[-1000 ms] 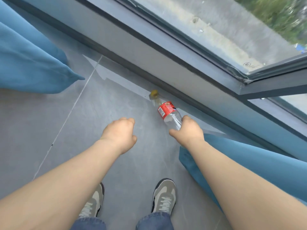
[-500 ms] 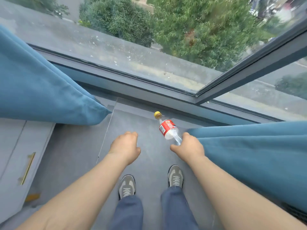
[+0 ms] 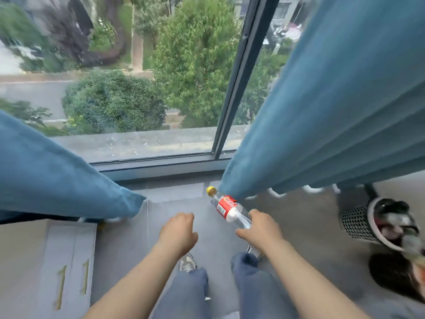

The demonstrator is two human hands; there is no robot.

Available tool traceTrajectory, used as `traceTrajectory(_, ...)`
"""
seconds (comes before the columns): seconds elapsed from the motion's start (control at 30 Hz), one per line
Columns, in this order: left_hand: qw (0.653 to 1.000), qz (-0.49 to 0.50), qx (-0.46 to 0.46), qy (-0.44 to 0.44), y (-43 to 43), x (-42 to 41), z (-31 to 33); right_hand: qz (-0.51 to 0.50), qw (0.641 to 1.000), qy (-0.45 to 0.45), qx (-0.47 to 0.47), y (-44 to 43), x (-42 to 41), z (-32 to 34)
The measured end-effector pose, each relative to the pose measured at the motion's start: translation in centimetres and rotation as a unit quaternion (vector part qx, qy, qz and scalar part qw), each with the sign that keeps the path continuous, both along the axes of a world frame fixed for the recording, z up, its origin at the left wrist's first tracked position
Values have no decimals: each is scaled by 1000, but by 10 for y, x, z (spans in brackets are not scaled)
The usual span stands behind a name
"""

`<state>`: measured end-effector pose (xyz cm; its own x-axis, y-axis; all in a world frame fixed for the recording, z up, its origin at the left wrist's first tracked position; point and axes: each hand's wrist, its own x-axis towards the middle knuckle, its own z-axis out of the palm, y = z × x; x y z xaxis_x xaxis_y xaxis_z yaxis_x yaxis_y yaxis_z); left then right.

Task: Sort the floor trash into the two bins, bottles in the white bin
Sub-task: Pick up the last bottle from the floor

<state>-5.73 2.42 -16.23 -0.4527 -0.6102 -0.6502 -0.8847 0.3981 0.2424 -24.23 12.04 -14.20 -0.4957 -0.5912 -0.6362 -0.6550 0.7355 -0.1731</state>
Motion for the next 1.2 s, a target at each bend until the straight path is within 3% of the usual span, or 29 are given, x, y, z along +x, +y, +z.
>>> traceTrajectory(0.27,980,-191,-38,39,75,-68,69,-139,989,30,-34,124,-50,74)
traceTrajectory(0.47,951,-299,-49,66,128,-163,102,-300,949,33,-92,222,-103,108)
traceTrajectory(0.77,896,-433,-78,58,254,-306,138,-417,898,46,-135,368,-195,138)
traceTrajectory(0.93,885,-453,-63,82,295,-370,135,-495,854,33,-154,417,-236,136)
traceTrajectory(1.2,876,-472,-24,98,315,-459,127,-558,818,7,-139,442,-299,122)
